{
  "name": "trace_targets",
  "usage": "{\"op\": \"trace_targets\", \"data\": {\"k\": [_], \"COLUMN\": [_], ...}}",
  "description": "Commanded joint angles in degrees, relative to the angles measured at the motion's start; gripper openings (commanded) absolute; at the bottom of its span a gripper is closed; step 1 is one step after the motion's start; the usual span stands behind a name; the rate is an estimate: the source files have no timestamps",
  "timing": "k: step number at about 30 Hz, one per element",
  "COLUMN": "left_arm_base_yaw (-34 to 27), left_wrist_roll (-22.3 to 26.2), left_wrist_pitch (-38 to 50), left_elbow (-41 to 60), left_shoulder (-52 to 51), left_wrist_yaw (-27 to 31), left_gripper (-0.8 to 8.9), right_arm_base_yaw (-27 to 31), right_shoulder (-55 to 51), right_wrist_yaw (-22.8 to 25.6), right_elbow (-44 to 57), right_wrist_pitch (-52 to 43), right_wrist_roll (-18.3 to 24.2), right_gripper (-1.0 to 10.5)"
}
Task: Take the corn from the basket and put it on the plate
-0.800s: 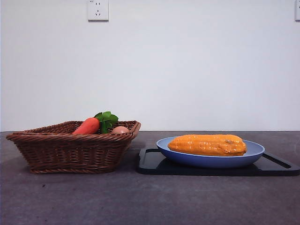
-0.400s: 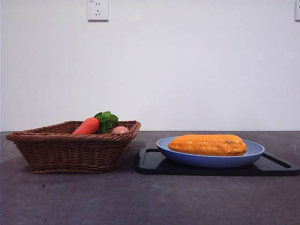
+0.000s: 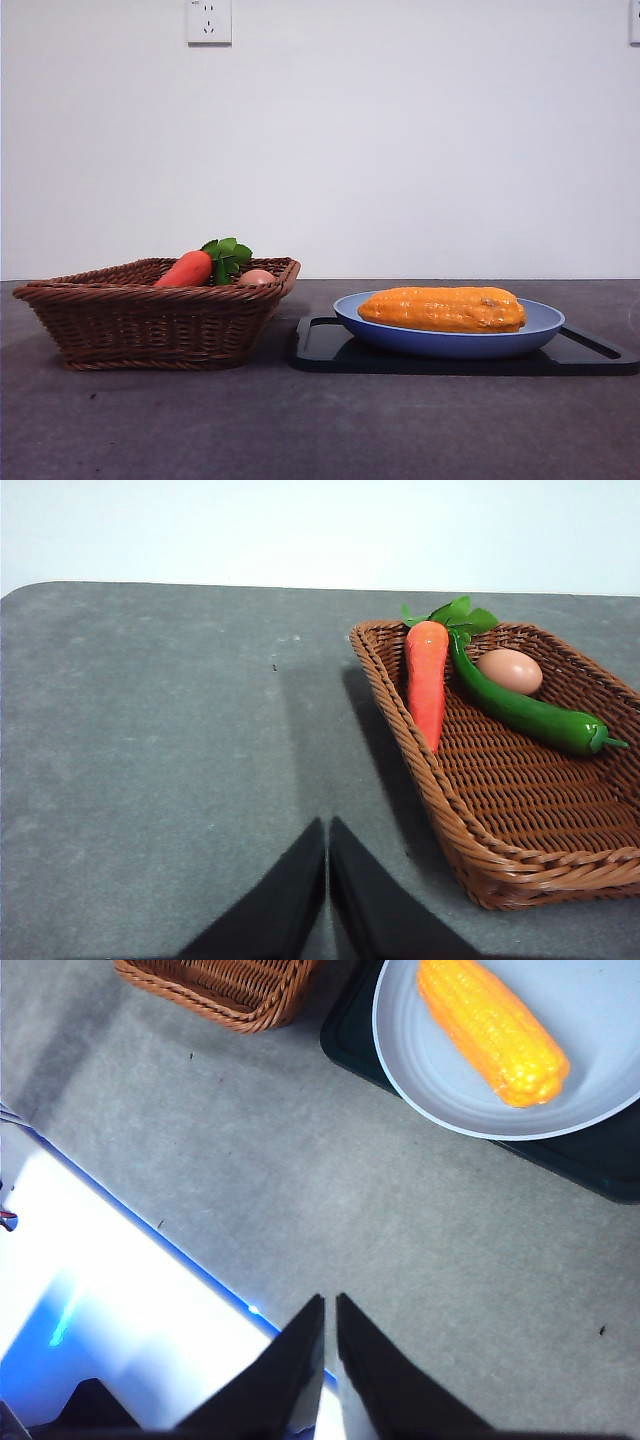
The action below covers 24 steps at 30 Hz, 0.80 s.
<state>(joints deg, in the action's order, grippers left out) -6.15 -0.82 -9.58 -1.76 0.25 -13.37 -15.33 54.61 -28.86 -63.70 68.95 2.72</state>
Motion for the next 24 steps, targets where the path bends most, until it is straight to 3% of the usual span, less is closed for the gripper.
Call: {"op": "trace_targets", "data": {"k": [1, 5, 11, 14, 18, 24], "left_arm_base_yaw": [-0.2, -0.2, -0.2, -0.2, -0.2, -0.2], "left_wrist_roll": [-0.1, -0.1, -0.1, -0.1, -0.1, -0.1], "left_wrist_pitch": [-0.2, -0.2, 0.1, 0.2, 0.2, 0.3], "left_elbow": [1.6, 1.6, 1.6, 1.6, 1.6, 1.6], "left_shoulder": [-0.1, -0.1, -0.1, -0.1, -0.1, -0.1], "left_wrist_yaw": [0.1, 0.1, 0.1, 0.1, 0.1, 0.1], "left_gripper": [0.07, 0.07, 0.07, 0.07, 0.07, 0.08], "right_arm_base_yaw": [-0.2, -0.3, 2.8, 5.2, 9.4, 14.6], "right_shoulder": [0.3, 0.3, -2.7, -5.8, -12.1, -23.6], "right_wrist_yaw": [0.0, -0.1, 0.4, 0.2, 0.4, 2.6], "right_elbow": [-1.0, -1.0, -0.1, 3.1, 12.0, 27.5], "right_wrist_pitch": [-0.3, -1.1, -14.3, -27.8, -46.0, -60.1], "right_wrist_roll": [0.4, 1.1, 11.4, 10.9, 7.2, 6.2], "right_gripper": [0.0, 0.0, 0.0, 0.0, 0.0, 0.0]}}
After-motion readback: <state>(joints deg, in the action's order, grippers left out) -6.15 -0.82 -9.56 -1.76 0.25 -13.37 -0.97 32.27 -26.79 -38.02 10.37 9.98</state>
